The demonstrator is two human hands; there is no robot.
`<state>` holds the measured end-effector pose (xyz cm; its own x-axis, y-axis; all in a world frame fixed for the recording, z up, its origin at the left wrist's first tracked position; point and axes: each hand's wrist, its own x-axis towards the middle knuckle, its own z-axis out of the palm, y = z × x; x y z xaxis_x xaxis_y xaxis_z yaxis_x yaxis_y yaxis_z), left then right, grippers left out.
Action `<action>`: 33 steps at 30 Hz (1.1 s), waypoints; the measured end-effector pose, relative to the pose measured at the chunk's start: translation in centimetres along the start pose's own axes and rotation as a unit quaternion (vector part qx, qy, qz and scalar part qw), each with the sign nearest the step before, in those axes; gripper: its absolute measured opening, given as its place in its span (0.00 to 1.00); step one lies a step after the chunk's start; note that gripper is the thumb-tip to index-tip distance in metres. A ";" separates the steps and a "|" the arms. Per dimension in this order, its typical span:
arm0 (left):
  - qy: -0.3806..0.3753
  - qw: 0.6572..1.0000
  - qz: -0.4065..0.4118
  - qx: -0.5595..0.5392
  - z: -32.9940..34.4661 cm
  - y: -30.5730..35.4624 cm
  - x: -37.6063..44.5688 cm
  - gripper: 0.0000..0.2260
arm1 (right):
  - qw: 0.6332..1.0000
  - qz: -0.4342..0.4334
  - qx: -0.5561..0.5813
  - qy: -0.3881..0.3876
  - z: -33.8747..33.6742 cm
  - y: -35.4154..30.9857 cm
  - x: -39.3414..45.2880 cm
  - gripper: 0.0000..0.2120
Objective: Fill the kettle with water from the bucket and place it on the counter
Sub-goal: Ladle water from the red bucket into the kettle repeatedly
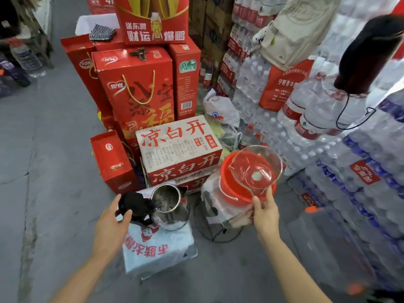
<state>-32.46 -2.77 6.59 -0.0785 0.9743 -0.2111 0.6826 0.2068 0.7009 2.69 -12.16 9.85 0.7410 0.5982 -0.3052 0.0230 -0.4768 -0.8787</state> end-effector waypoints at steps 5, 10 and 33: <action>0.043 0.998 -0.035 -0.016 1.3 1.1 -0.4 0.24 | 0.913 -0.040 -0.402 -0.058 -3.3 1.6 7.7 0.32; 0.097 0.993 -0.064 -0.023 2.8 2.2 -0.8 0.23 | 0.802 -0.102 -0.578 -0.111 -2.3 2.9 11.9 0.38; 0.111 0.988 -0.108 -0.027 3.5 3.8 -0.7 0.24 | 0.958 0.135 0.151 -0.201 -6.8 2.8 11.6 0.37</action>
<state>-27.34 -2.94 7.01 -0.3786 0.9016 -0.2091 0.5933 0.4098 0.6928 15.92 -11.00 6.33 0.3732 0.7074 -0.6002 -0.3744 -0.4770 -0.7951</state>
